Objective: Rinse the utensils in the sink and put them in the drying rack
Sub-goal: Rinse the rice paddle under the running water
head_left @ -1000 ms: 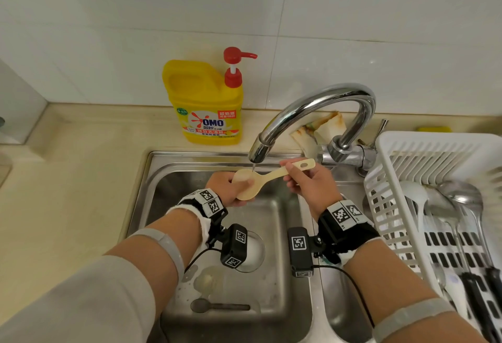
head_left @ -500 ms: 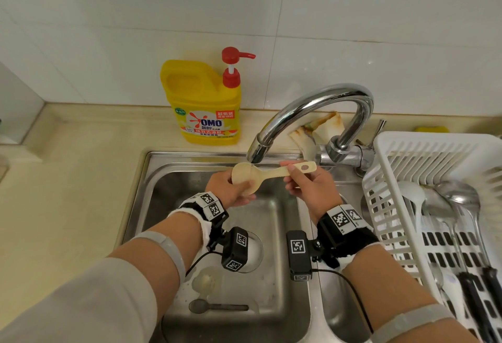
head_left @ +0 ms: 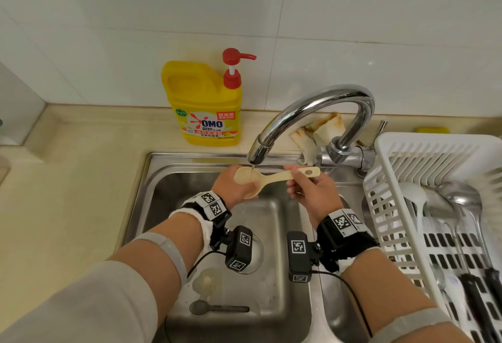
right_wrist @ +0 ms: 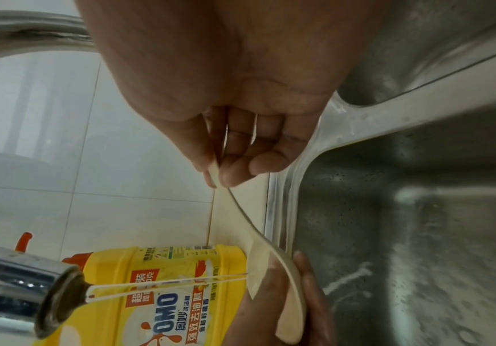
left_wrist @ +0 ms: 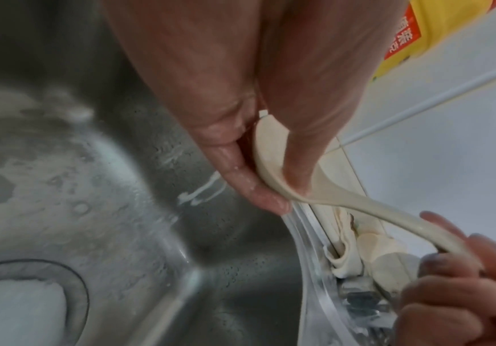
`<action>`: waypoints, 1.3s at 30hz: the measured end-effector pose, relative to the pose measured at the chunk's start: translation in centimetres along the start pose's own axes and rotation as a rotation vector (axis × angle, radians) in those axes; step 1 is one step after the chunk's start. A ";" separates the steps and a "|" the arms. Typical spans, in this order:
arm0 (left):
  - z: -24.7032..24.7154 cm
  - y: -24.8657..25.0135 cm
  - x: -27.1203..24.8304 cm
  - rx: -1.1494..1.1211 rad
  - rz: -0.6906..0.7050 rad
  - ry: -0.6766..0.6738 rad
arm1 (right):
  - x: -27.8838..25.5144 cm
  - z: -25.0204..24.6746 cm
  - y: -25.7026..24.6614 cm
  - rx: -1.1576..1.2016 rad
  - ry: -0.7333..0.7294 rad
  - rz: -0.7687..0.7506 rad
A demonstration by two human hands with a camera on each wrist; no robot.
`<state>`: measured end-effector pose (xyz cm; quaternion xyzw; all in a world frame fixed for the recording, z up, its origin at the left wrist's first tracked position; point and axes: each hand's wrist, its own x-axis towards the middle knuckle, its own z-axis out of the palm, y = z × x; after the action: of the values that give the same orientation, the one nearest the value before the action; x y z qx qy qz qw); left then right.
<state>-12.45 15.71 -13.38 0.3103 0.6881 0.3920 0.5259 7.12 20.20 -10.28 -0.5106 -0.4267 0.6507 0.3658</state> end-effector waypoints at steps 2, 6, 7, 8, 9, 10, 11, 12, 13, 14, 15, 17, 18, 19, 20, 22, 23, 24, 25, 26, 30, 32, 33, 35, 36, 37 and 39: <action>0.1 0.4 -0.3 0.018 -0.012 -0.008 | 0.1 -0.2 -0.3 0.006 0.011 -0.005; 0.3 0.4 -0.1 0.022 -0.048 -0.020 | 0.1 -0.5 -0.9 -0.009 0.018 -0.023; 0.5 0.4 0.0 0.004 -0.063 -0.034 | 0.0 -0.5 -1.0 -0.014 0.019 -0.025; 0.6 0.5 -0.1 -0.014 -0.072 -0.046 | 0.0 -0.5 -1.0 -0.019 0.023 -0.026; 0.8 0.5 0.0 -0.025 -0.075 -0.056 | -0.1 -0.4 -0.9 -0.026 0.030 -0.027; 0.9 0.5 0.0 -0.032 -0.072 -0.059 | -0.1 -0.3 -0.8 -0.035 0.039 -0.029; 1.0 0.5 0.0 -0.037 -0.065 -0.066 | -0.2 -0.2 -0.7 -0.043 0.050 -0.027; 1.0 0.5 -0.1 -0.037 -0.066 -0.074 | -0.3 -0.1 -0.6 -0.048 0.059 -0.022; 1.0 0.2 0.1 -0.025 -0.064 -0.074 | -0.4 0.0 -0.6 -0.052 0.062 -0.015; 0.8 -0.5 0.5 0.002 -0.062 -0.075 | -0.6 0.1 -0.5 -0.053 0.060 -0.011; 0.7 -1.6 1.3 0.035 -0.065 -0.077 | -0.7 0.2 -0.5 -0.051 0.054 -0.009; 0.5 -2.3 1.7 0.046 -0.048 -0.065 | -1.0 0.3 -0.6 -0.036 0.047 -0.004; 0.4 -1.3 0.7 0.044 -0.040 -0.047 | -1.1 0.3 -0.6 -0.026 0.049 0.006; 0.3 -0.7 0.0 0.040 -0.036 -0.020 | -1.2 0.3 -0.7 -0.017 0.052 0.020; 0.2 -0.5 -0.3 0.044 -0.034 0.001 | -1.3 0.3 -0.8 -0.009 0.052 0.034; 0.0 -0.4 -0.5 0.071 -0.040 0.008 | -1.4 0.2 -1.0 0.001 0.039 0.054; 0.0 -0.5 -0.5 0.084 -0.046 0.007 | -1.5 0.2 -1.1 0.004 0.030 0.062; 0.0 -0.5 -0.6 0.084 -0.058 0.001 | -1.6 0.1 -1.1 0.004 0.022 0.068; -0.1 -0.5 -0.6 0.076 -0.077 -0.014 | -1.6 0.2 -1.1 0.002 0.015 0.072; -0.1 -0.8 -0.5 0.068 -0.095 -0.032 | -1.6 0.3 -1.1 0.000 0.010 0.076; -0.1 -1.4 -0.5 0.107 -0.055 -0.070 | -1.5 0.6 -0.8 0.041 0.013 0.120; -0.2 -1.7 -0.5 0.035 -0.069 -0.087 | -1.6 0.7 -0.7 0.078 0.017 0.146; -0.3 -1.9 -0.6 -0.053 -0.072 -0.086 | -1.5 0.8 -0.7 0.085 0.023 0.153; -0.2 -1.7 -1.2 -0.239 -0.113 -0.108 | -1.4 0.8 -0.7 0.072 0.034 0.176; -0.2 -1.6 -1.4 -0.312 -0.128 -0.126 | -1.3 0.8 -0.7 0.057 0.032 0.193; -0.3 -1.6 -1.5 -0.363 -0.127 -0.137 | -1.1 0.9 -0.7 0.038 0.022 0.207; -0.5 -1.7 -1.4 -0.425 -0.119 -0.088 | -1.0 1.0 -0.5 0.003 -0.009 0.212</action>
<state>-12.64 13.58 -14.11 0.1684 0.5833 0.4825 0.6313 6.37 19.34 -9.35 -0.5493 -0.3710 0.6888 0.2934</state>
